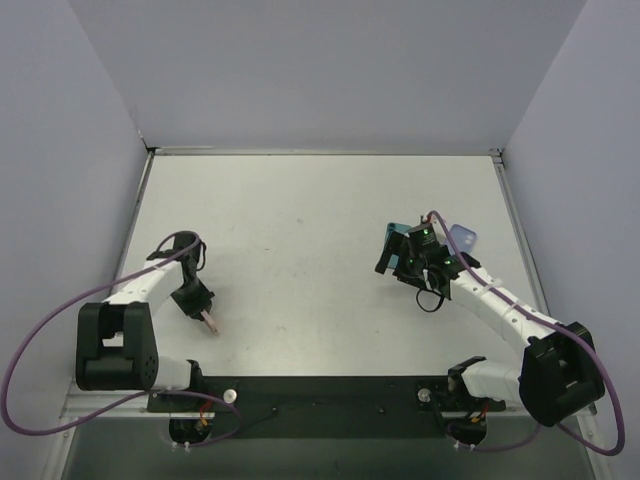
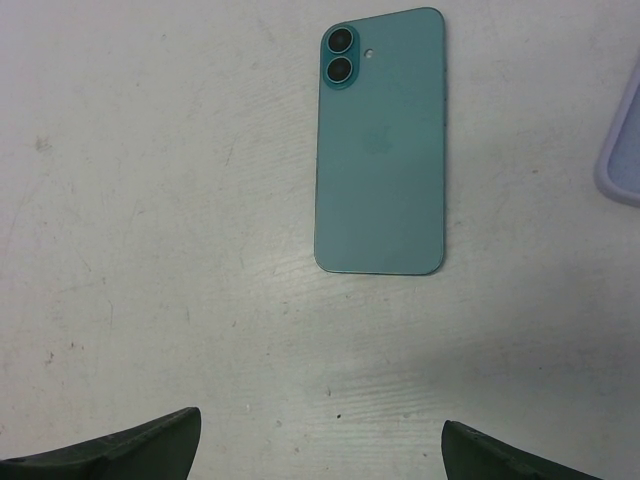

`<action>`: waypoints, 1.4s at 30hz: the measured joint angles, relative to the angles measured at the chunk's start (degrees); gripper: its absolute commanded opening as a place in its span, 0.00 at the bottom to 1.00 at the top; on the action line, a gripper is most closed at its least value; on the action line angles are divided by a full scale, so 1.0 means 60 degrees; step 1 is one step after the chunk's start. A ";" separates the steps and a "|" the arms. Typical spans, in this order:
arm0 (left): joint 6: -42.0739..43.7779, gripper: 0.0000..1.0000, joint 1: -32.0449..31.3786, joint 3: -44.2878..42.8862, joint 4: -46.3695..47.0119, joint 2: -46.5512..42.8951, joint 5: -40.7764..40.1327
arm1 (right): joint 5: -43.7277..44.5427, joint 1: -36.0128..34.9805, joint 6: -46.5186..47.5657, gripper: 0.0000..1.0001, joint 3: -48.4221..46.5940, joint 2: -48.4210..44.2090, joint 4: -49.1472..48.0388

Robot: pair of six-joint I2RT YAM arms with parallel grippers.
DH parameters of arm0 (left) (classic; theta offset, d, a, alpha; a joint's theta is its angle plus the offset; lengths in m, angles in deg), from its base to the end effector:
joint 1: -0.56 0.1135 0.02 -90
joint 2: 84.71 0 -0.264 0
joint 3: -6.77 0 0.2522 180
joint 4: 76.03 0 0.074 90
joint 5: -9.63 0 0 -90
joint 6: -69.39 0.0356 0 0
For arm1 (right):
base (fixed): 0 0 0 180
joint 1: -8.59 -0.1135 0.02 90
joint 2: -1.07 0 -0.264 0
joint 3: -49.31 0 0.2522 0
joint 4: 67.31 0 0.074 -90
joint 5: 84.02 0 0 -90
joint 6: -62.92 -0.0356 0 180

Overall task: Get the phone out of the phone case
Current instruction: Pick up the phone at the center of the board.

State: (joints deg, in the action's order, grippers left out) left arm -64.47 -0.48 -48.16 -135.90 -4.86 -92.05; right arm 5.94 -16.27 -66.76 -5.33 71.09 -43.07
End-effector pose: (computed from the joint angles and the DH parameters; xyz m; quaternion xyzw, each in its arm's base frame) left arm 0.2122 0.0034 0.1587 -0.3671 0.9235 0.0767 0.0806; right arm 0.2335 0.1082 0.2248 0.1166 0.8974 0.2275 0.3597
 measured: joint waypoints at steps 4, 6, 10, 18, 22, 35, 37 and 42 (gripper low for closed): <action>-0.0011 0.00 -0.0080 0.0018 0.0262 -0.0168 0.0499 | 0.0004 -0.0095 -0.0069 0.98 0.0004 0.0000 0.0004; -0.0033 0.00 -0.0229 0.0015 0.0357 -0.0299 0.0718 | 0.0007 -0.0266 -0.0102 0.98 0.0000 0.0000 0.0000; -0.0270 0.00 -0.1297 -0.0339 0.0335 -0.0492 0.0984 | 0.0171 -0.1129 -0.0135 0.95 -0.0160 0.0087 0.0040; -0.0976 0.00 -0.4218 -0.3231 0.0481 0.1053 0.1235 | 0.1271 -0.4488 0.0310 0.88 -0.1515 0.1035 -0.0448; -0.1206 0.00 -0.4983 -0.4098 0.0568 0.2055 0.1399 | 0.2186 -0.5792 0.0408 0.82 -0.1508 0.1100 -0.1078; -0.1555 0.00 -0.5533 -0.6273 -0.1013 0.3417 0.1111 | 0.4415 -0.7548 0.0947 0.82 -0.2233 0.2463 -0.2244; -0.1548 0.00 -0.5563 -0.6459 -0.1242 0.3501 0.0980 | 0.4521 -0.7555 0.1042 0.81 -0.2346 0.2667 -0.2255; -0.1508 0.00 -0.5563 -0.6470 -0.1617 0.3501 0.0882 | 0.4809 -0.7563 0.1246 0.77 -0.2728 0.3158 -0.2302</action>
State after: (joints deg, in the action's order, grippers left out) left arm -73.52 -33.85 -86.98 -145.61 16.15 -86.76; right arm 34.80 -61.65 -59.29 -21.70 90.04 -56.88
